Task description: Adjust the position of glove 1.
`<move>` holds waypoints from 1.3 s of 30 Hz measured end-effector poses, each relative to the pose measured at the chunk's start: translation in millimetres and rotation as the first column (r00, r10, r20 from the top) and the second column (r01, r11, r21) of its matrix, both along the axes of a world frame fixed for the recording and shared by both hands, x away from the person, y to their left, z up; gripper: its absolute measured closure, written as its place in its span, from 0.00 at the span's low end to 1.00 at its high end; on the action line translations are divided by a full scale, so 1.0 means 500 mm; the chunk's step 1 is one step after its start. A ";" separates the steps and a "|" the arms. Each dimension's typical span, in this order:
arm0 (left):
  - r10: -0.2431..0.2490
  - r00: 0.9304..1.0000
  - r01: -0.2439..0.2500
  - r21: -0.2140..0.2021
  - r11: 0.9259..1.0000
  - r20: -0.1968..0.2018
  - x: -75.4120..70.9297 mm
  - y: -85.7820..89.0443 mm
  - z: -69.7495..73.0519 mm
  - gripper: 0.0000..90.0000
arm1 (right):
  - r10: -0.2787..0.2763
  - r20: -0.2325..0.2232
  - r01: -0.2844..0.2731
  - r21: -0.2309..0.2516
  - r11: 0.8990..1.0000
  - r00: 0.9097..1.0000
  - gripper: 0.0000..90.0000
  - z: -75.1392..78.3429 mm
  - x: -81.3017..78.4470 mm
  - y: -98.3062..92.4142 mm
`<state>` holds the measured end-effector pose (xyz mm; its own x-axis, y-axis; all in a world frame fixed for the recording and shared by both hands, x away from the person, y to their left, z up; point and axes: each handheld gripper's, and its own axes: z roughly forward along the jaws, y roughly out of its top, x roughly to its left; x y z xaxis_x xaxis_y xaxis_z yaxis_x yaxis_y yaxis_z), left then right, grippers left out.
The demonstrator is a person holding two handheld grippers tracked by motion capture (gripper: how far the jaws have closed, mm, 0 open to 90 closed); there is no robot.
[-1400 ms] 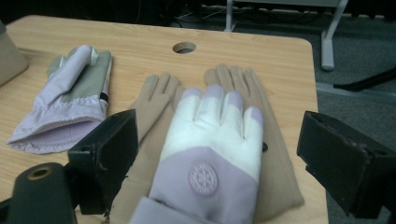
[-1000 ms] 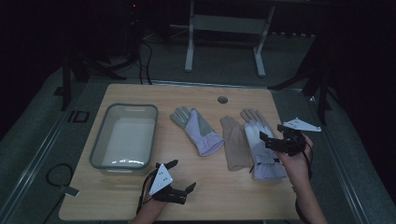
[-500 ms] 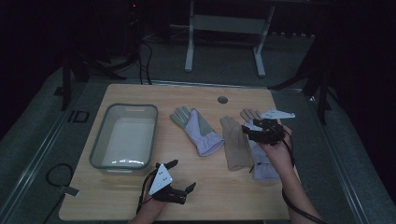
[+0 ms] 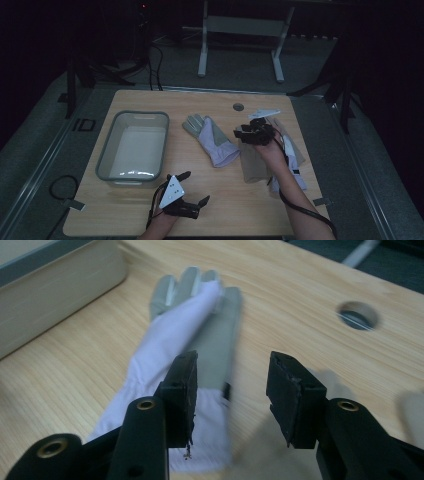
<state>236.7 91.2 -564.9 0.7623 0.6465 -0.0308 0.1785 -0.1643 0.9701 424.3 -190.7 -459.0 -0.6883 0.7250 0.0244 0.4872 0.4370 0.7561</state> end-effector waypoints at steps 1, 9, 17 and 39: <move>-0.001 1.000 0.001 0.000 1.000 -0.001 0.000 0.000 0.000 0.00 | 0.013 0.001 -0.013 0.002 1.000 1.000 0.61 -0.005 0.005 0.010; -0.001 1.000 0.001 -0.001 1.000 -0.003 0.000 0.000 0.000 0.00 | 0.047 -0.024 -0.048 -0.032 0.998 0.999 0.62 -0.046 0.047 0.077; -0.008 1.000 0.008 -0.003 1.000 -0.005 0.000 0.000 0.000 0.00 | 0.090 -0.069 -0.098 -0.125 0.987 0.994 0.66 -0.103 0.082 0.129; -0.007 1.000 0.007 -0.004 1.000 -0.009 0.001 0.000 0.000 0.00 | 0.013 -0.202 -0.039 -0.128 0.991 0.979 0.95 -0.154 0.100 0.149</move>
